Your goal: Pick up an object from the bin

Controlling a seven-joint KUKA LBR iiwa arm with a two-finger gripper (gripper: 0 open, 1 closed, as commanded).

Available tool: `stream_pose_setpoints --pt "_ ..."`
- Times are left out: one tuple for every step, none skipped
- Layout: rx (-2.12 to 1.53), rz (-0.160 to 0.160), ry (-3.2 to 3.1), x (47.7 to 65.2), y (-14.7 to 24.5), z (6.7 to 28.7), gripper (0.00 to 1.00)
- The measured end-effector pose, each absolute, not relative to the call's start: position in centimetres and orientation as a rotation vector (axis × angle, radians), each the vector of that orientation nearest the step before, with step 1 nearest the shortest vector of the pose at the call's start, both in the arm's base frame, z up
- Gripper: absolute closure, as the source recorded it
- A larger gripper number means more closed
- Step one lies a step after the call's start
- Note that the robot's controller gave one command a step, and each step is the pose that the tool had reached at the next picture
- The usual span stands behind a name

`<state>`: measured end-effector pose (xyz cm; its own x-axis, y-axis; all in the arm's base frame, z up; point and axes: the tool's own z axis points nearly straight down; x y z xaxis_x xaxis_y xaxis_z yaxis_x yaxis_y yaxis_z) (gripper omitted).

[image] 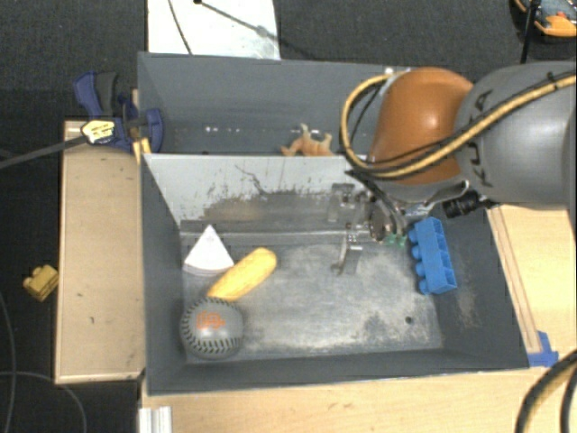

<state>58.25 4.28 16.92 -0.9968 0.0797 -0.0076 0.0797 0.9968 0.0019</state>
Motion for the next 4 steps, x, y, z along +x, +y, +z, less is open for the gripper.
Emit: stream_pose_setpoints --pt "-0.178 0.001 3.136 56.4 11.5 15.9 0.0" --pt "-0.23 0.007 3.127 58.2 18.1 14.7 0.0" --pt "-0.689 0.001 3.06 58.2 16.9 9.9 0.0" --pt "-0.703 0.001 3.061 57.3 16.8 7.2 1.0"
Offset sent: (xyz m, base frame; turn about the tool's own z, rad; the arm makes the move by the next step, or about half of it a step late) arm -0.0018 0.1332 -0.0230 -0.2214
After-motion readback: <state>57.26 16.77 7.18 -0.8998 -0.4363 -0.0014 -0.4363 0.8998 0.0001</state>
